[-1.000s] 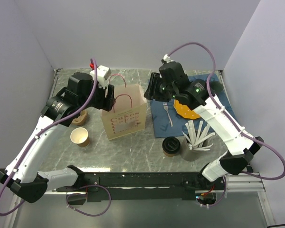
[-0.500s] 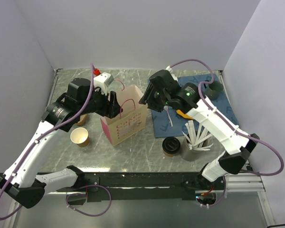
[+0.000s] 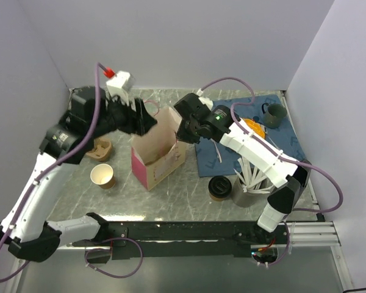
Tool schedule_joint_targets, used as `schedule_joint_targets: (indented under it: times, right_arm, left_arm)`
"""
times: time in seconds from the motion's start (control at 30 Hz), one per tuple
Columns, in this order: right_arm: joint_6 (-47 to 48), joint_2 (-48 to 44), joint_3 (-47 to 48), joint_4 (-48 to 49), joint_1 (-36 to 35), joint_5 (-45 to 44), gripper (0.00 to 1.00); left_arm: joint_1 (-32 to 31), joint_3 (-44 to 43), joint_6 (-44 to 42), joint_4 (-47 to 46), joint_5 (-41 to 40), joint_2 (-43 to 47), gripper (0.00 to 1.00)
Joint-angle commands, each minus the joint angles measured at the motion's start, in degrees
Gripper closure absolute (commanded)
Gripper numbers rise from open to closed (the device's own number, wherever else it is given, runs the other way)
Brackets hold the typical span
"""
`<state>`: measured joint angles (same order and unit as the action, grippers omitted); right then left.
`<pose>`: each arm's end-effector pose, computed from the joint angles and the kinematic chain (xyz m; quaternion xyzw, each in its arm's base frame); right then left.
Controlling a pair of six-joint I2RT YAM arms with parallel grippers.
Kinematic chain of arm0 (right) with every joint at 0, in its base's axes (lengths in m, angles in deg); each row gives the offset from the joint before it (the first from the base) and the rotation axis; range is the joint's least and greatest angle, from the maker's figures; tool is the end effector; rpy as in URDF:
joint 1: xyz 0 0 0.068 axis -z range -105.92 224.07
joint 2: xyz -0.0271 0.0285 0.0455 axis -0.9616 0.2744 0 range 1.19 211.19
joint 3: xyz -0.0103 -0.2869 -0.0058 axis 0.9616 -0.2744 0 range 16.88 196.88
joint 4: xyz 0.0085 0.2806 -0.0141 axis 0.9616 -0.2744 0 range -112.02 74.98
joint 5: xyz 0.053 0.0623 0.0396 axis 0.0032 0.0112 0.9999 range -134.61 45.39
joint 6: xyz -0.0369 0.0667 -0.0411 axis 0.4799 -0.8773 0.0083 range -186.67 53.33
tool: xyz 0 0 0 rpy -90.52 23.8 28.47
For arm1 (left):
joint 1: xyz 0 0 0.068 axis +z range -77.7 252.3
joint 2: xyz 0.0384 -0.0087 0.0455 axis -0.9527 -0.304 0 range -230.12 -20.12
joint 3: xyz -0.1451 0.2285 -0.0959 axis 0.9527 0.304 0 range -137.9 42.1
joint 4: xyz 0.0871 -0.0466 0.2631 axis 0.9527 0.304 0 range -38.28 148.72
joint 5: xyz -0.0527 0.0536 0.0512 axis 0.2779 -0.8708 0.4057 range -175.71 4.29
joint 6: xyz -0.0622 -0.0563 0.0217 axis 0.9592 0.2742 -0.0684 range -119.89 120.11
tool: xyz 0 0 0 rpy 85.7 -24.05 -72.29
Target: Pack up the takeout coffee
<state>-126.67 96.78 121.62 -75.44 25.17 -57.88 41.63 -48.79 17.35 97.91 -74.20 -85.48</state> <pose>0.2715 0.2846 0.3766 0.1288 0.9290 0.2046 0.2802 0.2135 -0.1443 0.4829 0.1524 0.8060 -0.3051 0.4837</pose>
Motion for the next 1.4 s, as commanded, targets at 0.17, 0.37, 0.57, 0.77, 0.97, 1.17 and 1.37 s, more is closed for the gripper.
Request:
schedule_joint_targets:
  times: [0.17,0.37,0.57,0.77,0.97,1.17,1.37]
  right_arm:
    - [33.0,-2.3,1.8,3.0,2.3,17.9,1.0]
    - [41.8,-0.2,8.1,-2.1,0.5,19.4,1.0]
    - [48.5,1.4,15.0,-3.7,-0.5,16.9,1.0]
    - [56.4,1.0,17.6,-1.8,-0.7,16.6,1.0]
    - [59.5,2.9,19.6,-2.6,-0.7,17.1,1.0]
    - [59.5,4.3,20.2,-1.6,-0.7,19.0,1.0]
    - [59.0,4.9,20.1,-1.0,-0.8,22.1,1.0]
  left_arm:
    - [0.4,-21.2,-1.4,12.5,-25.3,-7.0,0.27]
    - [1.2,-19.6,-3.4,13.6,-20.0,-6.2,0.26]
    - [1.8,-20.7,-4.0,14.2,-12.0,-7.1,0.29]
    - [1.8,-10.8,-3.2,10.3,1.7,-3.6,0.3]
    - [1.8,0.3,-1.1,1.5,4.7,1.7,0.28]
    - [1.2,9.9,0.5,-5.0,2.0,4.6,0.27]
    - [-0.3,11.0,-1.5,-3.1,-2.5,4.1,0.31]
